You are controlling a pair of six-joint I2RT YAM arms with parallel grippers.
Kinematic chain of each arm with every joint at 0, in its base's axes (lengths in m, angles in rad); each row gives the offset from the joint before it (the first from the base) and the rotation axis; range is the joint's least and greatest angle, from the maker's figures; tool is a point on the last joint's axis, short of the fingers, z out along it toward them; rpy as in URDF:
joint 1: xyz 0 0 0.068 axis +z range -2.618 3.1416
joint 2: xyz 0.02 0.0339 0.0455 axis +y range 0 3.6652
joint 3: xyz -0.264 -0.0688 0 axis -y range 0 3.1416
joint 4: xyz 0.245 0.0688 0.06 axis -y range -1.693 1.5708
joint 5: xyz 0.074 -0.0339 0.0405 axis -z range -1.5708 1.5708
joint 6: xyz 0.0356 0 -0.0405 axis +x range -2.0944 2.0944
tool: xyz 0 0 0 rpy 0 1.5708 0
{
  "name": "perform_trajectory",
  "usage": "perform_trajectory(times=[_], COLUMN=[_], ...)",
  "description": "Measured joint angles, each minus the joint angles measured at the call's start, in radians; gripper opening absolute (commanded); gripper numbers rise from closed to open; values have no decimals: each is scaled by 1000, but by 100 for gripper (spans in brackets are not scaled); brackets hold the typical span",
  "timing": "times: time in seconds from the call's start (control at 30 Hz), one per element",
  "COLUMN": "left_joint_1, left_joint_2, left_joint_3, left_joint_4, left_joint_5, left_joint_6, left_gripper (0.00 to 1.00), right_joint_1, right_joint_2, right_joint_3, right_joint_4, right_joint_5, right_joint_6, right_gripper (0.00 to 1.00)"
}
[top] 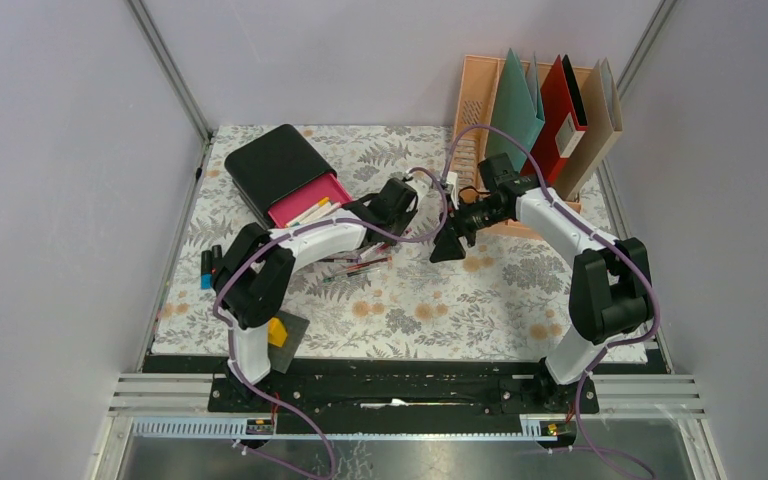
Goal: Organize the desk
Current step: Pick up the stationery from the center of the board.
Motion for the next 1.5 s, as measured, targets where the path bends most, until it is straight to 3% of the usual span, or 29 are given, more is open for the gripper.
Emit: perform_trajectory(times=[1.0, 1.37, 1.5], left_joint_1=[54, 71, 76], left_joint_2=[116, 138, 138], left_joint_3=[21, 27, 28], left_joint_4=[1, 6, 6], left_joint_5=[60, 82, 106], left_joint_6=[19, 27, 27], left_gripper=[32, 20, 20], right_joint_1=[-21, -21, -21], right_joint_2=[0, 0, 0], right_joint_3=[0, 0, 0], right_joint_4=[-2, -2, -2], right_joint_5=[43, 42, 42], right_joint_6=[19, 19, 19], right_gripper=[76, 76, 76])
